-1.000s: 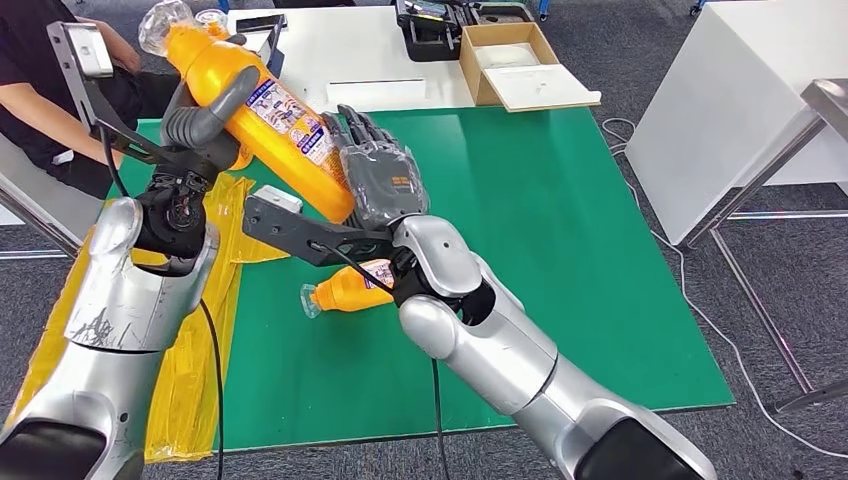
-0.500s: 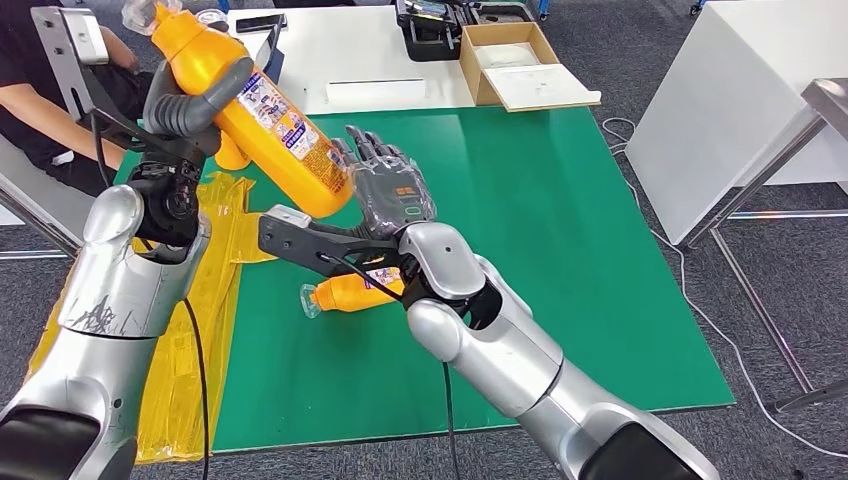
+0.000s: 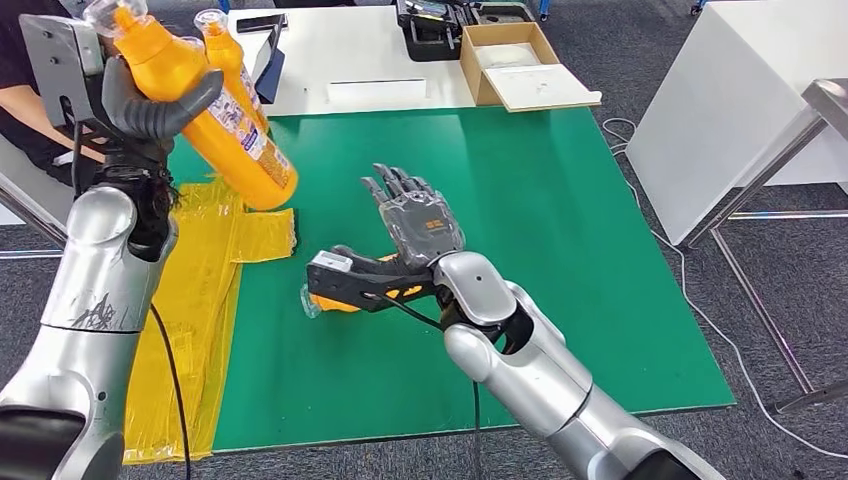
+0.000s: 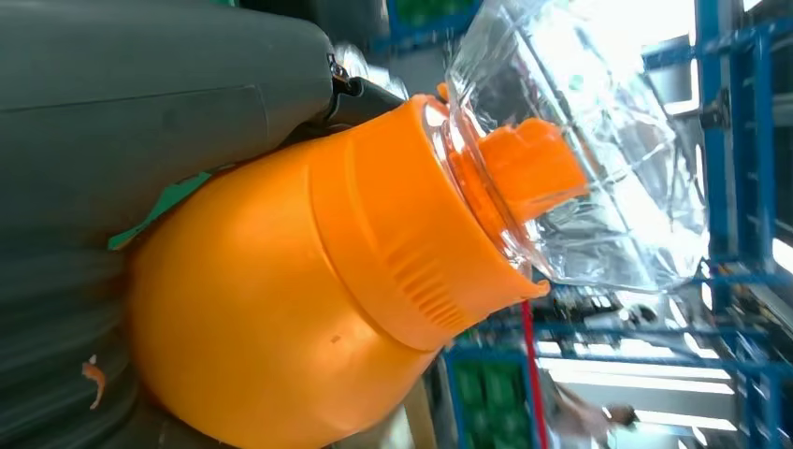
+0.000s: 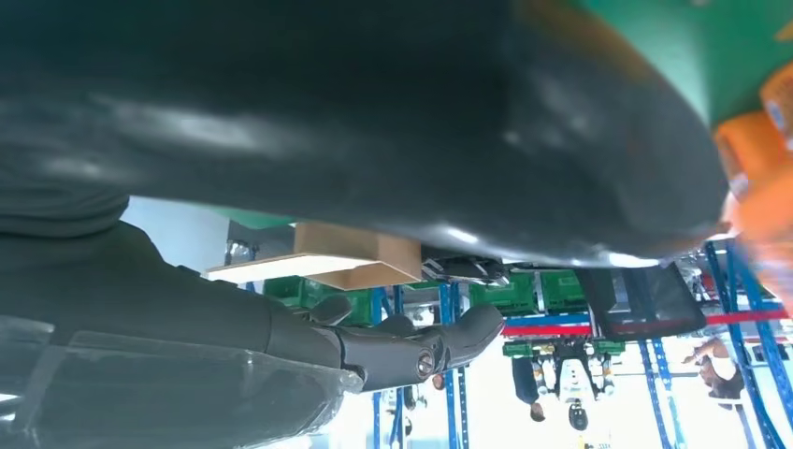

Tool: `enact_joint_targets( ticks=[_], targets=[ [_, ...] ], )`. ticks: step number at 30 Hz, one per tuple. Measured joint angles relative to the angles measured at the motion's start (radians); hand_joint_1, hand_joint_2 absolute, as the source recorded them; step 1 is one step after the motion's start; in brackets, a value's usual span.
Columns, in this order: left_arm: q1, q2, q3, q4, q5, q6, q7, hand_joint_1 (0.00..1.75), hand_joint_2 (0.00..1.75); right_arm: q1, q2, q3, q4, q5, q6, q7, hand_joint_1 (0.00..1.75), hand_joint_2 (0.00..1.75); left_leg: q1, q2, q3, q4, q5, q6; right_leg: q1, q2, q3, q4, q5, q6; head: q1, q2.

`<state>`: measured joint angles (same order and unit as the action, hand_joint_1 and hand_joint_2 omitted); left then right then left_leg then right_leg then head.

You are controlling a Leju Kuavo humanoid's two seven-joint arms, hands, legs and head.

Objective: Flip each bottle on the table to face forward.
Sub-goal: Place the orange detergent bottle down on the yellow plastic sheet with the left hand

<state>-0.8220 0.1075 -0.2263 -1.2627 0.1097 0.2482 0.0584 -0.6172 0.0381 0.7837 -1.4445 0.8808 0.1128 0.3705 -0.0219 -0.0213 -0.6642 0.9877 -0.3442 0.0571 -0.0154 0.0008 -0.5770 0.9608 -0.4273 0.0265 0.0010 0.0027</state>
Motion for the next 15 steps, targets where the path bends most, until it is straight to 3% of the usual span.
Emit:
enact_joint_targets(
  ticks=[9,15],
  targets=[
    [0.000,0.041,0.039,0.071,-0.173,0.016,-0.029,1.75,1.75,0.079,-0.134,-0.071,-0.059,-0.015,-0.065,-0.058,0.00,0.00,0.000,0.001,0.000,0.000,0.000,0.000,0.000,0.000,0.001,0.000,0.000,0.000,0.000,0.000],
    [0.002,0.083,0.032,0.103,-0.421,0.072,-0.036,1.75,1.75,0.140,-0.205,-0.203,-0.143,-0.062,-0.133,-0.081,0.00,0.00,-0.001,0.000,0.000,0.000,0.000,0.000,0.000,0.000,0.000,0.000,0.000,0.000,0.000,0.000]
  ],
)
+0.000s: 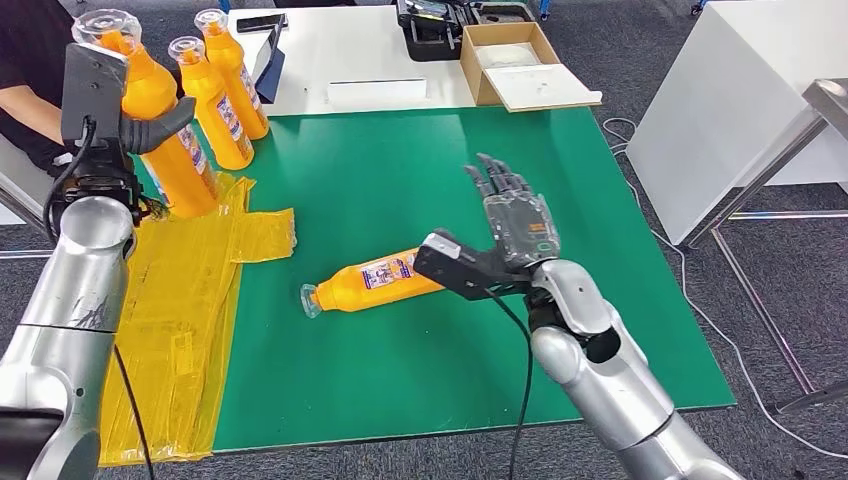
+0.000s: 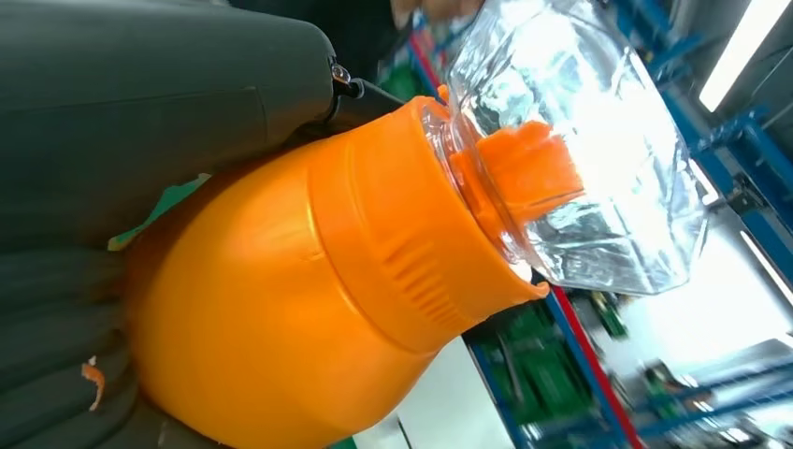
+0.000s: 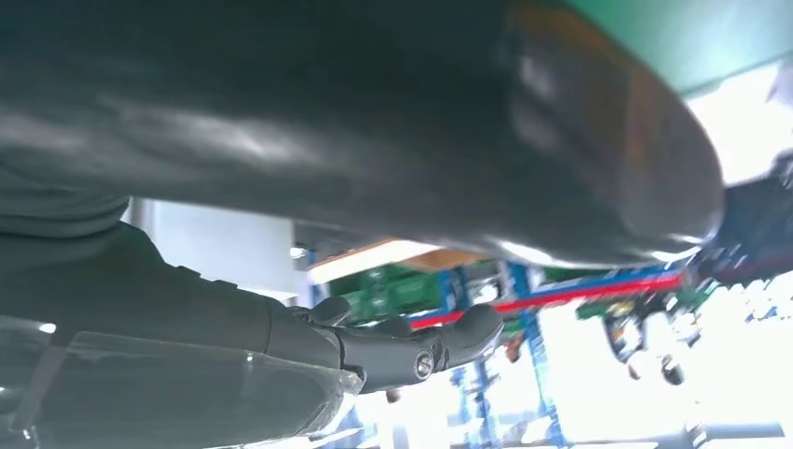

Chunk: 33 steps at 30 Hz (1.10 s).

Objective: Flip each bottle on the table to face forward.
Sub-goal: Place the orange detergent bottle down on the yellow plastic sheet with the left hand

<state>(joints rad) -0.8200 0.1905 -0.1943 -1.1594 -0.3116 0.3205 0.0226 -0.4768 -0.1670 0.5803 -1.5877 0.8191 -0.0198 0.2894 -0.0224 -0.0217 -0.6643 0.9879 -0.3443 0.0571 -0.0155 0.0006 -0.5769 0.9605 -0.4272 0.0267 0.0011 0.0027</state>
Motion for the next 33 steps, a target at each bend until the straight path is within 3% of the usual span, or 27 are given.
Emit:
enact_joint_targets(
  ticks=[10,21,33],
  targets=[
    [0.019,0.046,-0.059,0.096,-0.364,0.044,0.008,1.75,1.75,0.089,-0.037,-0.129,-0.066,0.005,-0.048,-0.017,0.00,0.00,0.000,0.000,0.001,0.000,0.000,0.000,0.000,0.000,-0.001,0.000,0.000,0.000,0.000,0.000],
    [0.072,0.060,-0.100,0.149,-0.517,0.074,0.007,1.75,1.75,0.171,-0.055,-0.179,-0.125,0.018,-0.058,-0.026,0.00,0.00,0.000,0.000,0.000,0.000,0.000,0.000,0.000,0.000,-0.002,0.000,0.000,0.000,0.000,0.000],
    [0.183,0.067,-0.206,0.312,-0.912,0.155,0.019,1.75,1.75,0.302,-0.079,-0.221,-0.271,0.039,-0.055,-0.074,0.00,0.00,0.000,0.000,0.000,0.000,-0.002,-0.001,0.000,0.000,-0.002,0.000,-0.001,0.000,0.000,0.000]
  ],
)
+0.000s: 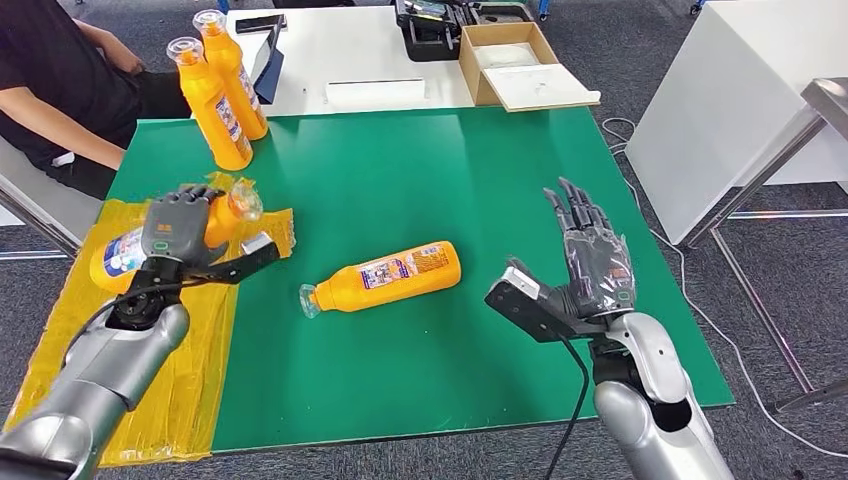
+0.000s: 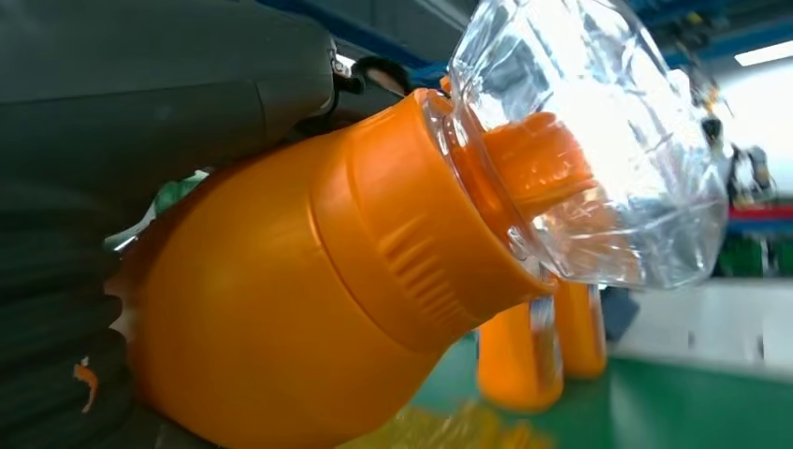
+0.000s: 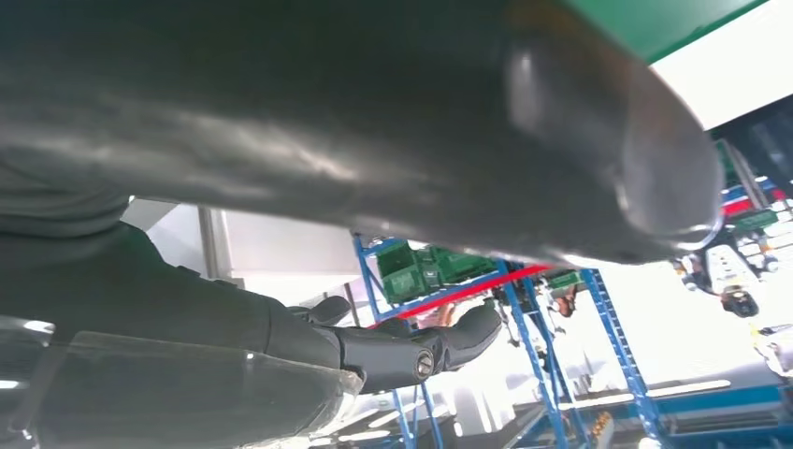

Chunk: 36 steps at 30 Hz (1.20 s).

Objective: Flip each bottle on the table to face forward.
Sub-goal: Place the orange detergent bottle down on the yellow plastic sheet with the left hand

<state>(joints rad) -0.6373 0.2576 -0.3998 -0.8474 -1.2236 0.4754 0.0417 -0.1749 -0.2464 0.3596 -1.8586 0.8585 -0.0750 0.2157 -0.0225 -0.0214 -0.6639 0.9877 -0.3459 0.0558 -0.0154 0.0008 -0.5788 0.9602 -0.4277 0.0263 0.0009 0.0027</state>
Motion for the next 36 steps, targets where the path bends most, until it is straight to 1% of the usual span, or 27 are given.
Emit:
enact_joint_targets(
  ticks=[3,9,10,11,13,14,15,21,28,33,36],
  targets=[
    [0.026,0.005,-0.022,0.038,-0.053,0.007,0.003,1.75,1.75,0.027,-0.005,-0.004,-0.030,0.001,0.003,-0.013,0.00,0.00,0.000,0.000,0.000,0.000,-0.001,-0.001,0.000,0.000,0.000,0.000,0.000,0.000,0.000,0.000],
    [0.086,0.009,-0.049,0.097,-0.073,0.018,0.000,1.75,1.75,0.062,-0.011,-0.006,-0.073,0.010,0.012,-0.017,0.00,0.00,0.000,0.000,0.000,0.000,-0.001,-0.001,0.000,0.000,-0.001,0.000,-0.001,0.000,0.000,0.000],
    [0.095,0.009,-0.051,0.102,-0.073,0.018,-0.001,1.37,1.75,0.066,-0.012,-0.006,-0.077,0.011,0.012,-0.017,0.00,0.00,0.000,0.000,0.000,0.000,-0.001,-0.001,0.000,0.000,-0.001,0.000,-0.001,-0.001,0.000,0.000],
    [0.103,0.009,-0.052,0.105,-0.073,0.019,-0.002,0.94,1.75,0.070,-0.013,-0.006,-0.081,0.012,0.012,-0.017,0.00,0.00,0.000,0.000,0.000,0.000,-0.001,-0.001,0.000,0.000,-0.001,0.000,-0.001,-0.001,0.000,0.000],
    [0.116,0.009,-0.054,0.110,-0.071,0.017,-0.003,0.07,0.87,0.076,-0.014,-0.006,-0.086,0.012,0.013,-0.016,0.00,0.00,0.000,0.000,0.000,0.000,-0.001,-0.001,0.000,0.000,-0.001,0.000,-0.001,-0.001,0.000,0.000],
    [0.121,0.009,-0.055,0.112,-0.068,0.012,-0.003,0.00,0.44,0.079,-0.015,-0.007,-0.088,0.012,0.016,-0.015,0.00,0.00,0.000,0.000,0.000,0.000,-0.001,-0.001,0.000,0.000,-0.001,0.000,-0.001,-0.001,0.000,0.000],
    [0.125,0.009,-0.056,0.114,-0.064,0.004,-0.002,0.00,0.00,0.082,-0.015,-0.007,-0.090,0.013,0.022,-0.012,0.00,0.00,0.000,0.000,0.000,0.000,-0.001,-0.001,0.000,0.000,0.000,0.000,-0.001,0.000,0.000,0.000],
    [0.141,0.003,-0.045,0.100,-0.024,-0.047,0.004,0.00,0.00,0.103,-0.012,-0.012,-0.104,0.031,0.063,0.011,0.00,0.00,0.000,0.000,0.002,0.000,-0.001,-0.001,0.000,0.000,0.001,0.000,-0.001,0.000,0.000,0.000],
    [0.171,-0.011,-0.028,0.063,0.001,-0.063,-0.003,0.00,0.00,0.116,-0.008,-0.014,-0.123,0.036,0.075,0.012,0.00,0.00,0.000,0.000,0.002,0.000,-0.001,-0.001,0.000,0.000,0.001,0.000,-0.001,0.000,0.000,0.000],
    [0.198,-0.022,0.022,-0.007,0.094,-0.066,-0.027,0.00,0.00,0.118,-0.008,-0.015,-0.125,0.036,0.084,0.013,0.00,0.00,0.000,0.000,0.002,0.000,-0.001,-0.001,0.000,0.000,0.001,0.000,-0.001,0.000,0.000,0.000],
    [0.202,-0.026,0.047,-0.044,0.112,-0.071,-0.031,0.00,0.00,0.118,-0.007,-0.015,-0.125,0.036,0.084,0.014,0.00,0.00,0.000,0.000,0.002,0.000,-0.001,-0.001,0.000,0.000,0.001,0.000,-0.001,0.000,0.000,0.000]
  ],
)
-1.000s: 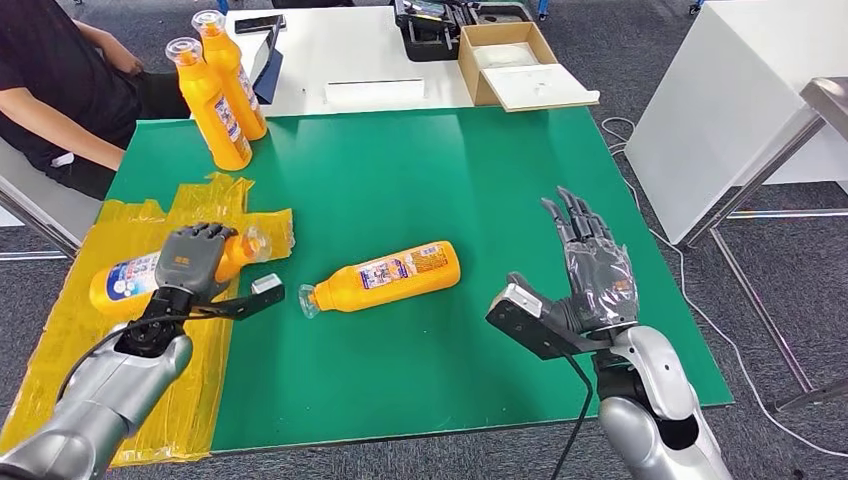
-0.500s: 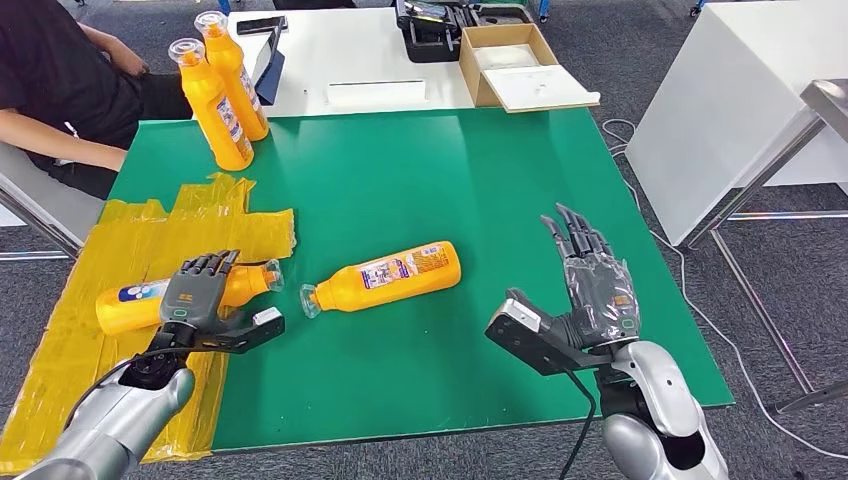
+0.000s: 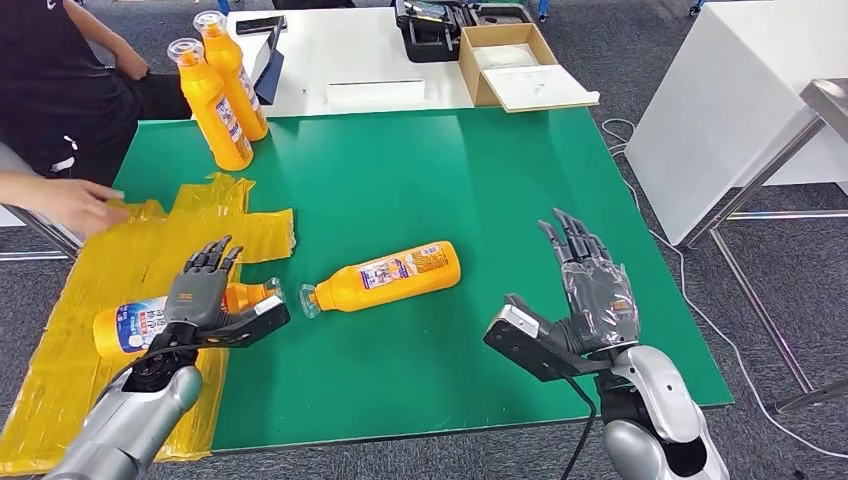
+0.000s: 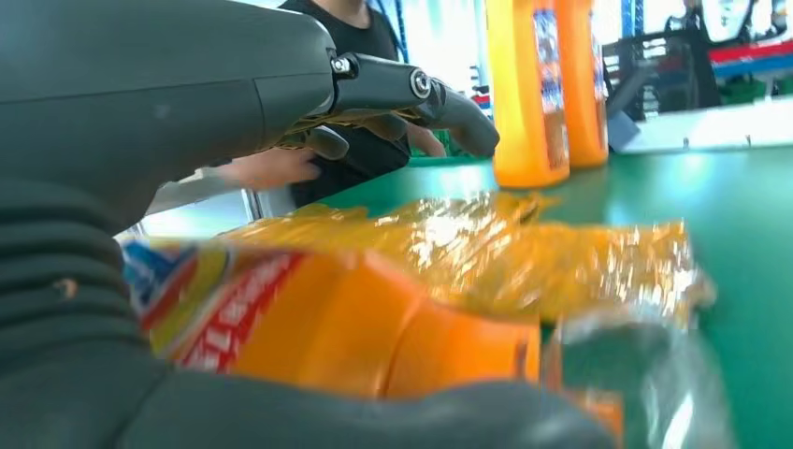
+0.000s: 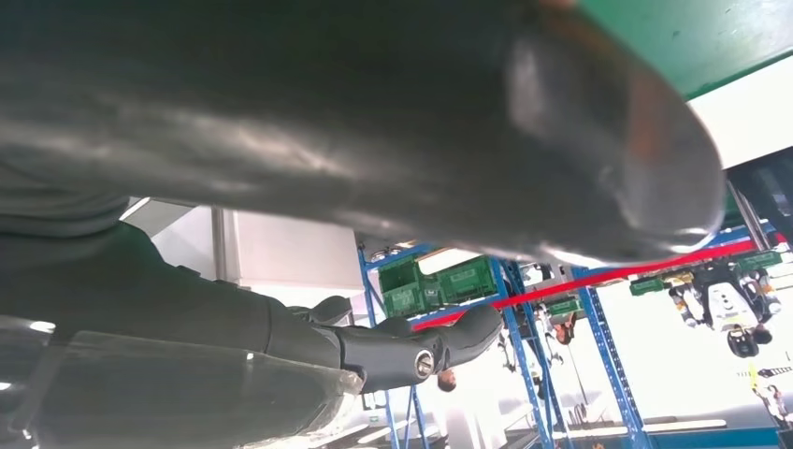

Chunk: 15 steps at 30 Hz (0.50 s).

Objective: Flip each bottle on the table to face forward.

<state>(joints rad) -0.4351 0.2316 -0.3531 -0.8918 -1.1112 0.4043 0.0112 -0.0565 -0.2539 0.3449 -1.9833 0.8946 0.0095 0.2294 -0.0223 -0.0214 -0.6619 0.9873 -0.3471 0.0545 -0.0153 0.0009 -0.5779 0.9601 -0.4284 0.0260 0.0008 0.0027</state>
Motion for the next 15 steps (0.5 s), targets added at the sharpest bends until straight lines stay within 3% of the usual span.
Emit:
enact_joint_targets(
  ticks=[5,9,13,15],
  targets=[
    [0.009,-0.006,0.022,-0.036,0.031,-0.001,-0.009,0.00,0.00,0.000,0.000,0.000,0.000,0.001,0.002,0.002,0.00,0.00,0.000,0.000,0.000,0.000,0.000,0.000,0.000,0.000,0.000,0.000,0.000,0.000,0.000,0.000],
    [0.020,-0.021,0.069,-0.112,0.222,-0.005,-0.045,0.00,0.00,-0.009,-0.004,0.000,0.010,0.012,0.012,0.011,0.00,0.00,0.000,0.000,-0.001,0.000,0.000,0.000,0.000,0.000,-0.001,0.000,0.000,0.000,0.000,0.000],
    [-0.007,-0.032,0.147,-0.292,0.557,-0.027,-0.072,0.00,0.00,-0.083,-0.014,0.003,0.082,0.013,0.019,0.007,0.00,1.75,0.000,0.001,-0.001,0.000,0.001,0.000,0.002,0.000,-0.001,0.000,0.002,-0.001,0.000,0.000],
    [-0.048,-0.035,0.189,-0.373,0.736,-0.045,-0.076,0.00,0.00,-0.148,-0.015,0.007,0.144,0.005,0.022,-0.003,0.00,1.75,0.000,0.002,-0.001,0.000,0.002,0.000,0.002,0.000,-0.001,0.000,0.003,-0.002,0.000,0.000]
  ],
)
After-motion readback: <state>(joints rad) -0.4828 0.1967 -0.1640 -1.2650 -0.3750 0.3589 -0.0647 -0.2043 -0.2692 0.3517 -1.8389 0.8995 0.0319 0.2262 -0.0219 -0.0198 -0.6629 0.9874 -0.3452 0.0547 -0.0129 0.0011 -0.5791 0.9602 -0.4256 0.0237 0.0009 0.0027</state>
